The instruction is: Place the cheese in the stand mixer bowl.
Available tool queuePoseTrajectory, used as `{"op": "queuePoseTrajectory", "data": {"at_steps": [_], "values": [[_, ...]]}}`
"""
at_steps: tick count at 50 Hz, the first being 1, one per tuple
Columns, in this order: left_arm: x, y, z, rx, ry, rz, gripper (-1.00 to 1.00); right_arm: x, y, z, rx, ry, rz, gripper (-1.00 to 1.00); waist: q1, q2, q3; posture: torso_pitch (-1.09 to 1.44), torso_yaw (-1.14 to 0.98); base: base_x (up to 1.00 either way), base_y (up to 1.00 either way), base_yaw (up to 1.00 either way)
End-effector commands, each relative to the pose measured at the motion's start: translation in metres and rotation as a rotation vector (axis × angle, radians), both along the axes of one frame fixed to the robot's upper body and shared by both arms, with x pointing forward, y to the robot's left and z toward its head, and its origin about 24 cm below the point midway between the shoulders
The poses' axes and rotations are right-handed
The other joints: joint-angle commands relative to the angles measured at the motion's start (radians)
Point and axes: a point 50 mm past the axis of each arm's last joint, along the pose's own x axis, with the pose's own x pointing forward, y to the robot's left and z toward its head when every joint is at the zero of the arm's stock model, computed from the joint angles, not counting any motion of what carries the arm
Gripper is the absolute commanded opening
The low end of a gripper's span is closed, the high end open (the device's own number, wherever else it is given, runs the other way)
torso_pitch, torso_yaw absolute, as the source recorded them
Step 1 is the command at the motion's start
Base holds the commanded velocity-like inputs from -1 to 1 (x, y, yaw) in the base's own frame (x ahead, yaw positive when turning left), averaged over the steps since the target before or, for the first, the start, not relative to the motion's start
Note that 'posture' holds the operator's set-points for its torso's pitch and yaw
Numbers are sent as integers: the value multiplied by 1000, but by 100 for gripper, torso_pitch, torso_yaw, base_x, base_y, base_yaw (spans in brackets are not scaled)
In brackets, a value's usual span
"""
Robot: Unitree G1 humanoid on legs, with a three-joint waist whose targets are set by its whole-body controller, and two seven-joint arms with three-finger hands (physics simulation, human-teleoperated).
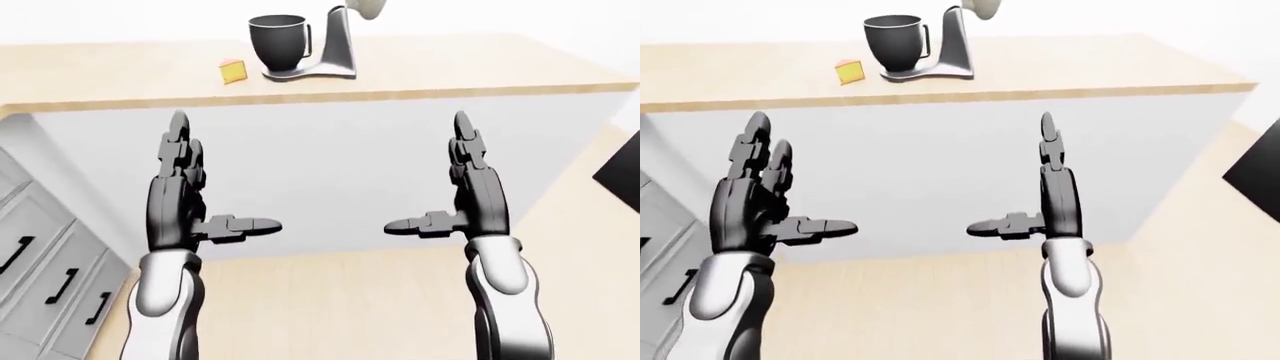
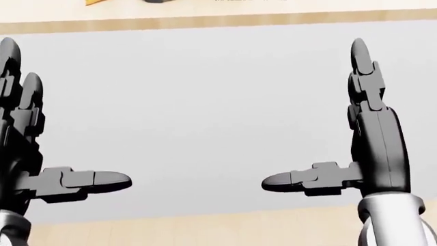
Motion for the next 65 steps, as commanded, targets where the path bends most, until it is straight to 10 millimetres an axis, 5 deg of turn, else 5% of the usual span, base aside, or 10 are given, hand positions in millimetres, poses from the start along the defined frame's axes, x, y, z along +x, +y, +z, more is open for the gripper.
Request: {"op": "queuePoseTrajectory", "data": {"at_steps": [1, 4, 10, 15, 17, 30, 39, 43, 53, 65], "values": [[-3, -3, 15, 9, -88, -16, 100, -3, 0, 14, -12, -84, 1, 100, -2, 1, -13, 0, 0, 0, 27, 0], [-4, -3, 15, 8, -89, -16, 100, -3, 0, 14, -10, -84, 2, 100, -3, -56, -20, 0, 0, 0, 26, 0], [-3, -3, 14, 9, -88, -16, 100, -2, 0, 14, -5, -84, 6, 100, -5, -35, -27, 0, 0, 0, 27, 0], [-3, -5, 13, 10, -86, -19, 100, -3, 1, 14, -4, -83, 10, 100, -9, 36, -11, 0, 0, 0, 26, 0], [-3, -4, 13, 11, -86, -18, 100, -3, 1, 14, -3, -83, 10, 100, -7, 119, -35, 0, 0, 0, 26, 0], [-3, -4, 13, 12, -88, -18, 100, -3, 2, 15, -6, -86, 12, 100, -3, -71, -25, 0, 0, 0, 26, 0], [-4, -5, 14, 15, -88, -19, 100, -4, 4, 16, -7, -85, 14, 100, -7, 4, -9, 0, 0, 0, 27, 0], [-4, -6, 13, 19, -86, -26, 100, -6, 5, 20, -15, -105, 23, 100, -16, 107, -22, 0, 0, 0, 13, 0], [0, -6, 12, 20, -86, -28, 100, -8, 7, 23, -14, -109, 13, 100, 14, -37, -29, 0, 0, 0, 0, 0], [0, -8, 10, 28, -84, -33, 100, -8, 8, 25, -18, -113, 15, 100, 10, 4, -39, 0, 0, 0, 0, 0]]}}
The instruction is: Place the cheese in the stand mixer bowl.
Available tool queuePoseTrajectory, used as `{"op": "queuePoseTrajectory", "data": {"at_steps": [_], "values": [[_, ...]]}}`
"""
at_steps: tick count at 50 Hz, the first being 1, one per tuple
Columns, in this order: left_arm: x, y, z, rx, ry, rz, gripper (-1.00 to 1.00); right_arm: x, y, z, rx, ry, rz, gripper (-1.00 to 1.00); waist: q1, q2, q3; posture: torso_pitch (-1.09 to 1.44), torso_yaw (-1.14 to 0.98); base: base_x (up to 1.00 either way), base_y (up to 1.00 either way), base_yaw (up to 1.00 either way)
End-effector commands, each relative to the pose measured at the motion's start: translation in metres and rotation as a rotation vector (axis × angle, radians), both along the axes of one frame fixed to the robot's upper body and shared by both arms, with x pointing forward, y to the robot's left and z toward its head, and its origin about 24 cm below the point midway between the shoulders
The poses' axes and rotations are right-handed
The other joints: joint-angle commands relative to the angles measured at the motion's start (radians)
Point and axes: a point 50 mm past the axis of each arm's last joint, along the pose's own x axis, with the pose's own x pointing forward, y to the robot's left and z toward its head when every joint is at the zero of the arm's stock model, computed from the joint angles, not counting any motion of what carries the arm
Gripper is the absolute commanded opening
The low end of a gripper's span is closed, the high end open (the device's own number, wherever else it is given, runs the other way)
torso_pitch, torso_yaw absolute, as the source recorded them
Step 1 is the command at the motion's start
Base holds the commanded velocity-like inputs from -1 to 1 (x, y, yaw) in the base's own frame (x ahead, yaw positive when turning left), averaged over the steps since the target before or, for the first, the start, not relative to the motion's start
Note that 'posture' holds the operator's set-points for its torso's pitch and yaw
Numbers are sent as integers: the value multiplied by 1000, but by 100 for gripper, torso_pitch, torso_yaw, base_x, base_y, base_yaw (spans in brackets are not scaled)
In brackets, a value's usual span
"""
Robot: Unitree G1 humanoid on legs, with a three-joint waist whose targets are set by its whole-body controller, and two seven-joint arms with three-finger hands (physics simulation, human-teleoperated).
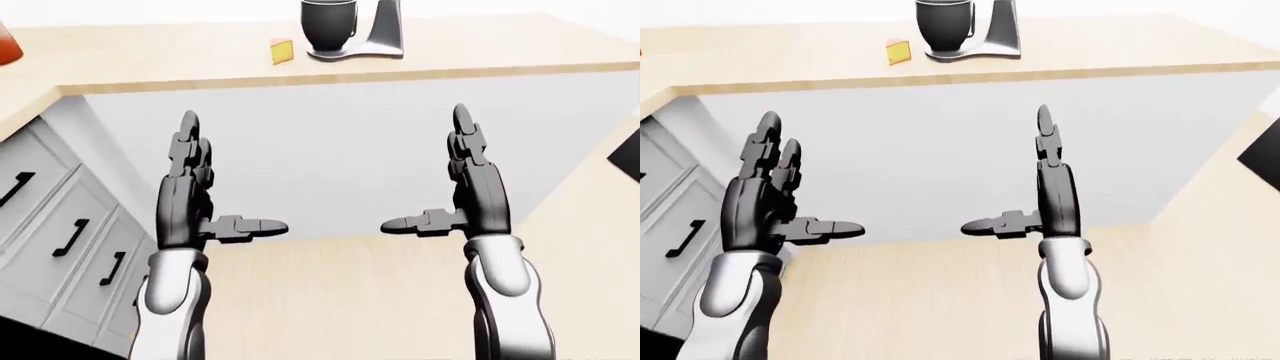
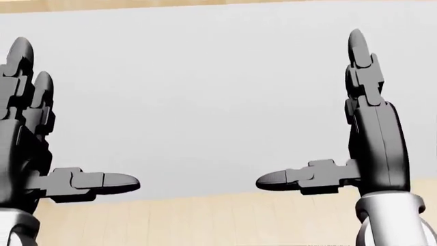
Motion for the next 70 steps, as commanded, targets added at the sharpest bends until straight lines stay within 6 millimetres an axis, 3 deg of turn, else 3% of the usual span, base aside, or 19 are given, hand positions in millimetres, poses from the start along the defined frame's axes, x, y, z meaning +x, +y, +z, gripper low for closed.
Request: {"op": "queuePoseTrajectory", "data": {"at_steps": [1, 35, 36, 37, 39, 45, 52, 57, 60, 62, 63, 65, 67, 70], "values": [[-4, -2, 13, 11, -77, -4, 100, -4, 0, 15, -11, -85, 0, 100, 0, 1, -17, 0, 0, 0, 0, 0], [-6, -3, 14, 19, -82, -7, 100, -5, 2, 15, -18, -86, 7, 100, -3, 2, -23, 0, 0, 0, 0, 0], [-7, -3, 14, 19, -82, -7, 100, -5, 2, 15, -18, -87, 7, 100, -4, 5, -38, 0, 0, 9, 0, 0], [-7, -3, 14, 19, -83, -7, 100, -5, 2, 15, -19, -87, 7, 100, -3, 7, -14, 0, 0, 11, 0, 0], [-4, -2, 16, 19, -83, -6, 100, -5, 2, 16, -19, -88, 6, 100, -4, 11, 3, 0, 0, 10, 0, 0], [-4, -2, 13, 19, -83, -7, 100, -5, 2, 16, -20, -89, 6, 100, -4, 18, 9, 0, 0, 11, 0, 0], [-4, -3, 13, 20, -83, -7, 100, -4, 2, 15, -21, -89, 3, 100, -5, 4, 15, 0, 0, 11, 0, 0], [-5, -2, 13, 20, -83, -5, 100, -5, 1, 16, -21, -90, 1, 100, -7, 16, 10, 0, 0, 10, 0, 0], [-6, -2, 14, 20, -85, -5, 100, -5, 1, 16, -22, -90, 1, 100, -8, 34, 11, 0, 0, 11, 0, 0], [-6, -3, 13, 21, -84, -6, 100, -5, 2, 16, -22, -90, 2, 100, -13, 68, 14, 0, 0, 11, 0, 0], [-6, -3, 13, 21, -84, -6, 100, -5, 2, 16, -22, -90, 1, 100, -6, 42, 12, 0, 0, 11, 0, 0], [-6, -3, 13, 21, -84, -6, 100, -5, 2, 16, -22, -90, 1, 100, -4, 66, 17, 0, 0, 11, 0, 0], [-5, -2, 15, 21, -85, -7, 100, -5, 1, 16, -22, -89, 1, 100, 1, 62, 7, 0, 0, 10, 0, 0], [-4, -2, 14, 22, -85, -7, 100, -5, 1, 16, -22, -89, 1, 100, 3, 42, 11, 0, 0, 10, 0, 0]]}}
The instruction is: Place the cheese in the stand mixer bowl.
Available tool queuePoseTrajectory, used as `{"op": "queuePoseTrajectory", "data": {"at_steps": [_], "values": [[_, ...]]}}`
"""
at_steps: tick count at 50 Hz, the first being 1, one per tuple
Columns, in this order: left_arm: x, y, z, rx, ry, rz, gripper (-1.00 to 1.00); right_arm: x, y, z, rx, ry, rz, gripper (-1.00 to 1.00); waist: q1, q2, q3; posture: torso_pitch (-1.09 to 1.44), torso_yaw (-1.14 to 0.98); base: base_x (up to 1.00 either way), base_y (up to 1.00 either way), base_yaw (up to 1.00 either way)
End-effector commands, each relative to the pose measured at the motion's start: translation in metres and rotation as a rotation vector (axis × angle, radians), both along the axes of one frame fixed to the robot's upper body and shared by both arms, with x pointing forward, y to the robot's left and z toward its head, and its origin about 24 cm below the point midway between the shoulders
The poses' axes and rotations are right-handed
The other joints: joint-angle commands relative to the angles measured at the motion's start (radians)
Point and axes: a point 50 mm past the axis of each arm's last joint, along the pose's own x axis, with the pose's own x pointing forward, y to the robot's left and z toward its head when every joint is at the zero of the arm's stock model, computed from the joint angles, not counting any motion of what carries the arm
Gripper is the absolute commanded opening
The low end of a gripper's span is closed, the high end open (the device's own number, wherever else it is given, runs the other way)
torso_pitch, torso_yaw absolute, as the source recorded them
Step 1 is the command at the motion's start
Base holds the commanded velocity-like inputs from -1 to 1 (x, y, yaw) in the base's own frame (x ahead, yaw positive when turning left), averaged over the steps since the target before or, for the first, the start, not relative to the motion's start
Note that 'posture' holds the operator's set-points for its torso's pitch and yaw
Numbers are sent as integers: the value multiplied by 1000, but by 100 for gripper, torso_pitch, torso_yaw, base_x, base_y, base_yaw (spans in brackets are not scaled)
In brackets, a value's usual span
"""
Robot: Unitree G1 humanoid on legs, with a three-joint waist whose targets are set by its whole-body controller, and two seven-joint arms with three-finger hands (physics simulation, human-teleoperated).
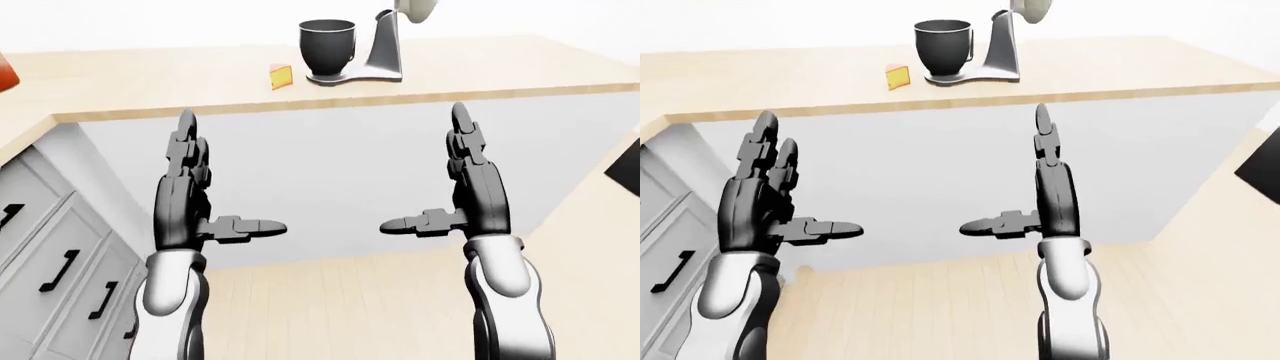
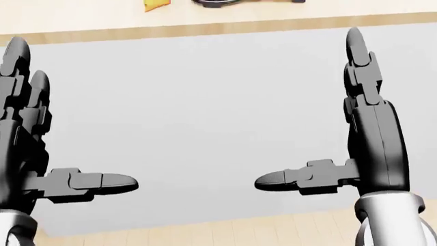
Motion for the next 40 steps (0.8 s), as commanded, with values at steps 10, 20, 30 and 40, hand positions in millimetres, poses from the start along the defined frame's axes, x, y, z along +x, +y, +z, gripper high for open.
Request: {"op": "queuePoseTrajectory", "data": {"at_steps": [10, 20, 30, 40], "values": [[-3, -4, 15, 8, -80, -19, 100, -4, 0, 16, -11, -84, -7, 100, -11, -70, -12, 0, 0, 10, 0, 0], [-3, -4, 15, 9, -81, -18, 100, -4, 0, 17, -12, -85, -7, 100, -12, 49, -20, 0, 0, 10, 0, 0], [-4, -4, 15, 10, -83, -17, 100, -3, -2, 16, -15, -82, -11, 100, -1, -48, -12, 0, 0, 10, 0, 0], [-3, -4, 16, 12, -85, -18, 100, -5, 1, 17, -17, -83, -11, 100, -11, -31, -4, 0, 0, 11, 0, 0]]}}
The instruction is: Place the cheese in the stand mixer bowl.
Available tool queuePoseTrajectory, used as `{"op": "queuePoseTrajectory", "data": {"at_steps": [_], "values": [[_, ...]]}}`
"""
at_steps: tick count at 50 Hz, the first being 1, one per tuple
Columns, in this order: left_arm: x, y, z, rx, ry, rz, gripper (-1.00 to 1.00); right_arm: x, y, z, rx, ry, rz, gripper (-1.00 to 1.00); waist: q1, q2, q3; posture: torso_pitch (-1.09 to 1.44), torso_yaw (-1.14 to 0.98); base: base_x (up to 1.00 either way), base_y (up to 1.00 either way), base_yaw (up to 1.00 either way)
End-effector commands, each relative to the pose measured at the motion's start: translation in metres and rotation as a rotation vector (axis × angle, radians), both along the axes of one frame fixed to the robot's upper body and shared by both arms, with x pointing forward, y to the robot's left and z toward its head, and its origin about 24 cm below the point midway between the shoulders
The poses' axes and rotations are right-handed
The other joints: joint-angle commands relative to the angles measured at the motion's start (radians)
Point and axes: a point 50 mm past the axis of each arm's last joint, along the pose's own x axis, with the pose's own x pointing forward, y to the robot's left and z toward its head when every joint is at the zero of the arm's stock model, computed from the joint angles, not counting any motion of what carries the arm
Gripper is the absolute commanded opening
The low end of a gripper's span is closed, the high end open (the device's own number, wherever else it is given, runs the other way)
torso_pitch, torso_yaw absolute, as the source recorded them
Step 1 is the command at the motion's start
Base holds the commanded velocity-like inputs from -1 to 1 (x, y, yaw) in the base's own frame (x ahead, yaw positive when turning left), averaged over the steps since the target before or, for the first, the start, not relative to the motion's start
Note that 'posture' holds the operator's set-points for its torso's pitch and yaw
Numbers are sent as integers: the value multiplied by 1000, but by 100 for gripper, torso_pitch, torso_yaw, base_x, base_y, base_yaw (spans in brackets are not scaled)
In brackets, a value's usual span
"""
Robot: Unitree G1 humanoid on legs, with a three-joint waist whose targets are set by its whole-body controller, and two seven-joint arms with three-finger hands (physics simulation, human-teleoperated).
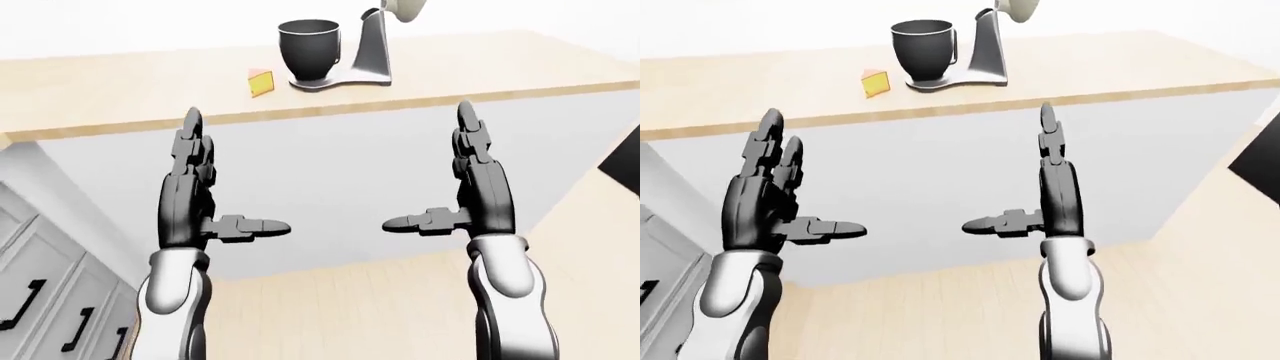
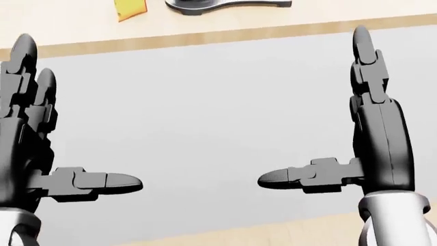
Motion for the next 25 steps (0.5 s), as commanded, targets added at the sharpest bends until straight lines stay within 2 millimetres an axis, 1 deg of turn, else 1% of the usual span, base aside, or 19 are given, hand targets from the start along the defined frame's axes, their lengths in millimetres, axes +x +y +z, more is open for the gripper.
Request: {"op": "queuePoseTrajectory", "data": {"at_steps": [1, 2, 3, 4, 5, 6, 7, 8, 10, 13, 15, 16, 17, 18, 19, 20, 22, 25], "values": [[-4, 0, 13, 13, -84, 7, 100, -3, 4, 14, -8, -81, 17, 100, 2, 1, -10, 0, 0, 10, 0, 0], [-4, 0, 14, 12, -85, 7, 100, -3, 4, 14, -8, -81, 18, 100, 0, 18, -11, 0, 0, 11, 0, 0], [-5, 1, 14, 12, -86, 7, 100, -3, 4, 14, -8, -82, 18, 100, -3, 41, -14, 0, 0, 10, 0, 0], [-5, 1, 14, 12, -86, 8, 100, -3, 4, 14, -9, -82, 19, 100, -4, 75, -27, 0, 0, 11, 0, 0], [-5, 1, 14, 12, -86, 8, 100, -3, 4, 14, -9, -82, 19, 100, -3, 69, -29, 0, 0, 11, 0, 0], [-5, 1, 14, 12, -87, 9, 100, -3, 3, 14, -9, -82, 19, 100, 7, 57, -22, 0, 0, 11, 0, 0], [-6, 1, 14, 12, -87, 10, 100, -2, 3, 14, -9, -81, 19, 100, 2, 62, -16, 0, 0, 10, 0, 0], [-6, 1, 14, 12, -88, 11, 100, -2, 4, 14, -9, -82, 21, 100, 7, 55, -18, 0, 0, 11, 0, 0], [-6, 1, 15, 13, -89, 12, 100, -2, 4, 14, -9, -82, 21, 100, 7, 38, -24, 0, 0, 11, 0, 0], [-7, 1, 15, 13, -89, 12, 100, -3, 4, 15, -9, -83, 21, 100, 9, 8, -19, 0, 0, 10, 0, 0], [-6, 1, 15, 13, -89, 12, 100, -2, 4, 15, -9, -83, 21, 100, 13, -23, -18, 0, 0, 11, 0, 0], [-6, 1, 15, 13, -89, 11, 100, -2, 4, 15, -9, -83, 21, 100, 13, -48, -23, 0, 0, 10, 0, 0], [-6, 2, 16, 14, -91, 12, 100, -2, 3, 15, -10, -83, 21, 100, 12, -86, -38, 0, 0, 11, 0, 0], [-5, 2, 17, 14, -92, 14, 100, -1, 3, 16, -9, -83, 22, 100, 1, -51, -28, 0, 0, 11, 0, 0], [-5, 2, 18, 13, -93, 14, 100, -1, 3, 16, -9, -83, 22, 100, 5, -58, -24, 0, 0, 11, 0, 0], [-4, 3, 18, 15, -96, 16, 100, 0, 3, 16, -9, -82, 23, 100, 5, -59, -23, 0, 0, 9, 0, 0], [-4, 3, 19, 15, -97, 18, 100, 0, 3, 16, -10, -83, 24, 100, 3, -45, -28, 0, 0, 10, 0, 0], [-5, 4, 21, 16, -101, 23, 100, 0, 4, 17, -11, -83, 25, 100, 4, -16, -15, 0, 0, 11, 0, 0]]}}
